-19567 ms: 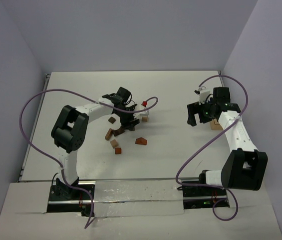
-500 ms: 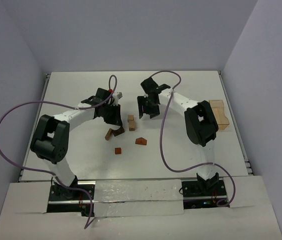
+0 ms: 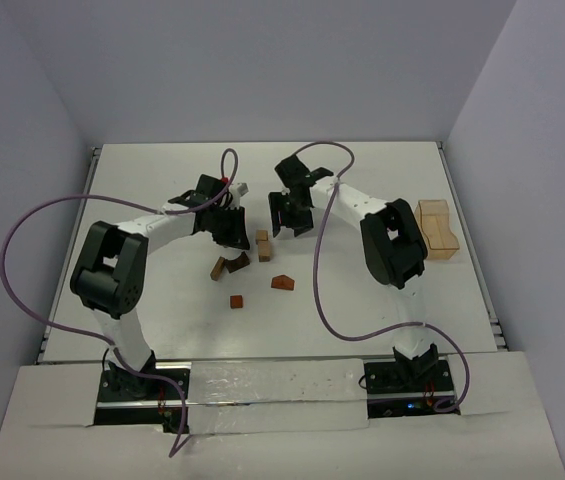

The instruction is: Build the wood block tower

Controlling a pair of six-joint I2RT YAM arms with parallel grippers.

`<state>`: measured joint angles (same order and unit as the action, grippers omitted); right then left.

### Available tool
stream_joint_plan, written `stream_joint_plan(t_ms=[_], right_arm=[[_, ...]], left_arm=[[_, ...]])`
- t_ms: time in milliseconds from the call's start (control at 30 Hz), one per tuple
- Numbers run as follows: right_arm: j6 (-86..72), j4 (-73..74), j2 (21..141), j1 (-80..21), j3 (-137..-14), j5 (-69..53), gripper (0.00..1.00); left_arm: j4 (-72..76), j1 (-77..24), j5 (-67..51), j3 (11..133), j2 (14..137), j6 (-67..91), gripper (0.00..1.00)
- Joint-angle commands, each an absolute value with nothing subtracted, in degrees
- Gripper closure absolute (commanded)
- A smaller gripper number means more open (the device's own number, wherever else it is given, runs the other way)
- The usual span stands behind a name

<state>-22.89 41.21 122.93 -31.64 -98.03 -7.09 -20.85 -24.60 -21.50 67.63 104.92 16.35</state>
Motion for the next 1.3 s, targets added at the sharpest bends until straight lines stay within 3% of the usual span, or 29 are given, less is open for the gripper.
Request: stream_joint_plan(t_ms=[0,1267], right_arm=[[-23.2,40.63,123.34,-32.05,-101.54,-6.97,0.32],[-23.29,40.47,124.54,-32.66,-102.39,-7.47,0.31]], left_arm=[[-18.08,-24.46,-22.15,70.72,105.63,17.28,0.74],[-17.4,-25.4,-22.41,72.95,107.84,17.63,0.74]])
